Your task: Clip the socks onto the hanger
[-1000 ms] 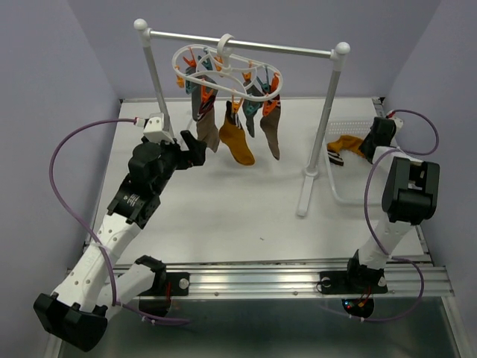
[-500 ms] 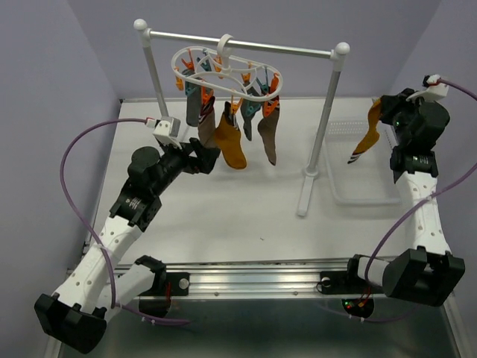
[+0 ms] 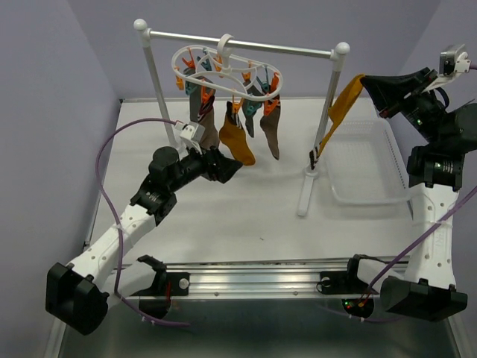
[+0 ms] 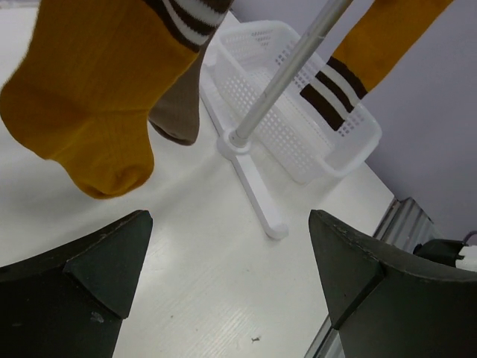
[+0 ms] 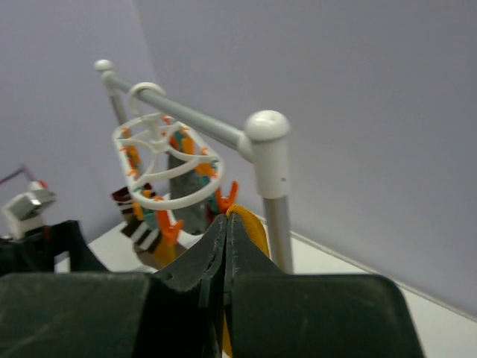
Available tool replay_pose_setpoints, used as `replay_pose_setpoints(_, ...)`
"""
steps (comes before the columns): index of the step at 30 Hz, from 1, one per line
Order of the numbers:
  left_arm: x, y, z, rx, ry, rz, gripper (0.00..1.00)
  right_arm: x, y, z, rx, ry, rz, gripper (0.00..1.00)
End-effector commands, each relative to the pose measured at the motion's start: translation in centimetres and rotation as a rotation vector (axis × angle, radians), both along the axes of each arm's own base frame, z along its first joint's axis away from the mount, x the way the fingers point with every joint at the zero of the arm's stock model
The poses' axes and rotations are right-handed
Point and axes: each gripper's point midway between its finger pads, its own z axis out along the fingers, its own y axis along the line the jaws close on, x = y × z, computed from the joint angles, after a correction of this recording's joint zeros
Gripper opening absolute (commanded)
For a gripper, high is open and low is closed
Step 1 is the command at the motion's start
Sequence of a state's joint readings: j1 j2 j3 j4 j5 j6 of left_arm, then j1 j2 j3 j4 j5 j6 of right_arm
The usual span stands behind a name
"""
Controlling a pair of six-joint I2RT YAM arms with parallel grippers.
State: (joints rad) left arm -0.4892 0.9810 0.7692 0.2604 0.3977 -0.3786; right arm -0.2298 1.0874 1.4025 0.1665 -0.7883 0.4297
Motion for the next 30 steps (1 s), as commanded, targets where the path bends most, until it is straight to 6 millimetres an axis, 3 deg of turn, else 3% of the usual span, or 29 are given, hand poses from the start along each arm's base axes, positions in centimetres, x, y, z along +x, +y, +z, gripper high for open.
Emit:
replay_pose_setpoints(1,-1.3,-2.0,0.6,-0.086,-0.008,-0.115,0.99,-4.3,3.4,2.1,-0.042,-0.062,0.248,0.01)
replay_pose_setpoints(7,-5.4,-6.3,1.2,0.003,-0.187,-0.285,0.99,-6.2,4.8,1.8,-0.049,-0.064,0.365,0.01)
replay_pose_setpoints(10,-4.6,-7.9,1.3,0.053,-0.243,-0.253,0.99,-7.3,5.3,1.3,-0.085,-0.080,0.404,0.01)
replay_pose_setpoints(11,-4.3,-8.5,2.3,0.045,-0.256,-0.245,0.99,-7.4,5.4,1.3,-0.070,-0.067,0.409,0.01)
replay_pose_setpoints(12,-4.4,-9.8,1.7,0.053,-0.238,-0.274,0.99,-7.7,5.4,1.4,-0.072,-0.073,0.407,0.01)
replay_pose_setpoints(13,-4.6,-10.6,3.1,0.031,-0.259,-0.297,0.99,-7.6,5.4,1.4,-0.072,-0.067,0.398,0.01)
replay_pose_setpoints(15,-5.3,-12.9,3.3,0.019,-0.262,-0.359,0.99,-7.8,5.2,1.7,-0.056,-0.073,0.369,0.01)
replay_pose_setpoints(17,-5.7,-15.5,4.8,0.004,-0.284,-0.358,0.99,-7.7,5.1,1.7,-0.035,-0.074,0.352,0.01)
replay_pose_setpoints(21,-3.9,-18.3,6.3,0.027,-0.326,-0.225,0.99,-8.4,5.2,1.9,-0.016,-0.082,0.353,0.01)
replay_pose_setpoints(22,-3.4,-18.7,7.5,0.007,-0.331,-0.208,0.99,-8.5,5.2,2.0,-0.015,-0.080,0.356,0.01)
replay_pose_setpoints(25,-2.1,-20.0,7.5,0.008,-0.314,-0.184,0.99,-8.1,4.9,2.1,0.005,-0.068,0.327,0.01)
replay_pose_setpoints(29,-2.3,-22.1,9.0,-0.023,-0.331,-0.216,0.99,-7.3,4.3,2.3,0.055,-0.051,0.287,0.01)
replay_pose_setpoints(30,-1.7,-22.5,8.4,-0.008,-0.320,-0.194,0.99,-7.2,4.3,2.3,0.062,-0.049,0.288,0.01)
